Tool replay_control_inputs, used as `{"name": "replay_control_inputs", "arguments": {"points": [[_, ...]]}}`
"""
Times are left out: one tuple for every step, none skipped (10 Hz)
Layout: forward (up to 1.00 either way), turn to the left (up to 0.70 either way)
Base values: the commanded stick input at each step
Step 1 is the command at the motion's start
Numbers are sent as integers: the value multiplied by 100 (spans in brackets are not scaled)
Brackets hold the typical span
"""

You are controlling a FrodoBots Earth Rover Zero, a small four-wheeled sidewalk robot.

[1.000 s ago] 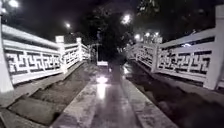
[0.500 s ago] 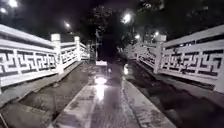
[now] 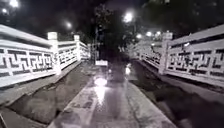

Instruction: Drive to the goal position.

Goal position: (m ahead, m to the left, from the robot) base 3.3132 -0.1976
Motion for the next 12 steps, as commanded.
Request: {"name": "replay_control_inputs", "arguments": {"points": [[45,0],[45,0],[45,0],[45,0],[45,0],[45,0],[45,0],[45,0],[45,0],[45,0],[45,0],[45,0]]}}
